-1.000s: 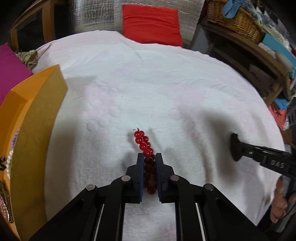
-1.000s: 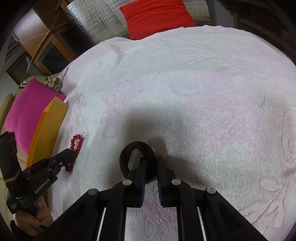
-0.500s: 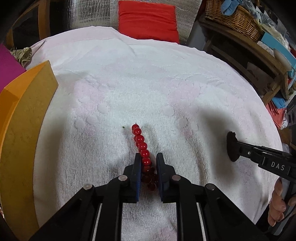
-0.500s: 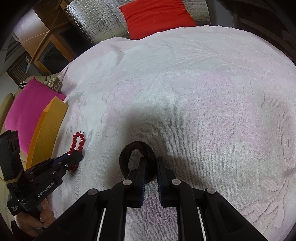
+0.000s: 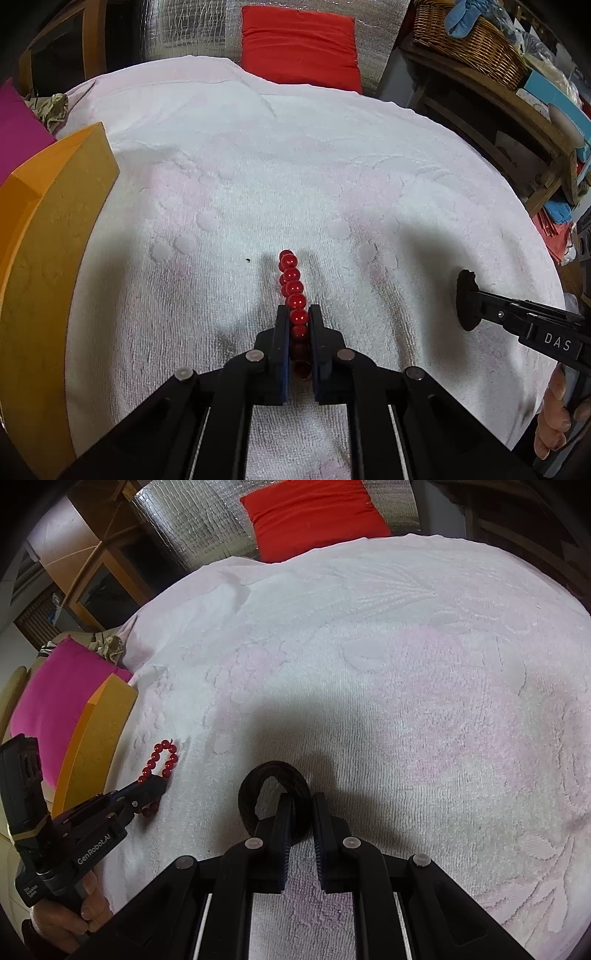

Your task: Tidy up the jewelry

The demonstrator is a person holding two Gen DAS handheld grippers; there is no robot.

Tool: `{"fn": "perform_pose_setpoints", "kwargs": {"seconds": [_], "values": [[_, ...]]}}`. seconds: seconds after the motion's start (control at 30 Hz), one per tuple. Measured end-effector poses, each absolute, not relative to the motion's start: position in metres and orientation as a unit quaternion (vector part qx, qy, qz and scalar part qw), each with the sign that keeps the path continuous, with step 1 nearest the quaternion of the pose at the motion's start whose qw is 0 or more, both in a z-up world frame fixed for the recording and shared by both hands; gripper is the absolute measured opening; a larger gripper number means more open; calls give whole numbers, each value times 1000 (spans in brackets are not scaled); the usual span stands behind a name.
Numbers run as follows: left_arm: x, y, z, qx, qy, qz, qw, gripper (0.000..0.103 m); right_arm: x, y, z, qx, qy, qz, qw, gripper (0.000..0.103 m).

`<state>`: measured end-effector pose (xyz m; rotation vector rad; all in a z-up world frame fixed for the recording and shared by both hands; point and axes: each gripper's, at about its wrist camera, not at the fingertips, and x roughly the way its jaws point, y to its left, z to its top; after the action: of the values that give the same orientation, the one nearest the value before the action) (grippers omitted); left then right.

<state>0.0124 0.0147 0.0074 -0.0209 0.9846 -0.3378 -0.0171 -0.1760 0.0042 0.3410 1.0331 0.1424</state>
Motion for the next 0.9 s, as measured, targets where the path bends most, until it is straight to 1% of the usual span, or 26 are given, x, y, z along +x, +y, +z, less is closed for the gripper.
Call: {"fn": "perform_pose_setpoints", "kwargs": {"seconds": [0.33, 0.47, 0.53, 0.6, 0.63, 0.7, 0.77, 0.83, 0.87, 0.9], "values": [[13, 9, 7, 0, 475, -150, 867, 10, -14, -187, 3, 209, 503, 73, 835, 14], [12, 7, 10, 0, 477, -151, 866, 12, -13, -186, 2, 211, 504, 73, 834, 14], [10, 6, 11, 4, 477, -152, 866, 17, -13, -185, 3, 210, 504, 76, 834, 18], [9, 6, 13, 5, 475, -153, 867, 32, -14, -184, 5, 211, 503, 83, 834, 27], [9, 5, 14, 5, 473, -152, 868, 33, -14, -183, 5, 210, 503, 84, 834, 28], [7, 7, 16, 5, 471, -152, 869, 33, -15, -181, 6, 208, 502, 84, 836, 31], [4, 8, 19, 1, 464, -158, 872, 33, -15, -179, 6, 202, 500, 82, 838, 31], [2, 8, 19, -1, 460, -165, 872, 33, -16, -175, 7, 183, 495, 77, 846, 29], [2, 8, 19, -1, 459, -168, 872, 28, -17, -172, 7, 170, 494, 75, 850, 27], [1, 8, 18, -1, 460, -172, 871, 17, -18, -169, 8, 156, 491, 69, 854, 22]]}}
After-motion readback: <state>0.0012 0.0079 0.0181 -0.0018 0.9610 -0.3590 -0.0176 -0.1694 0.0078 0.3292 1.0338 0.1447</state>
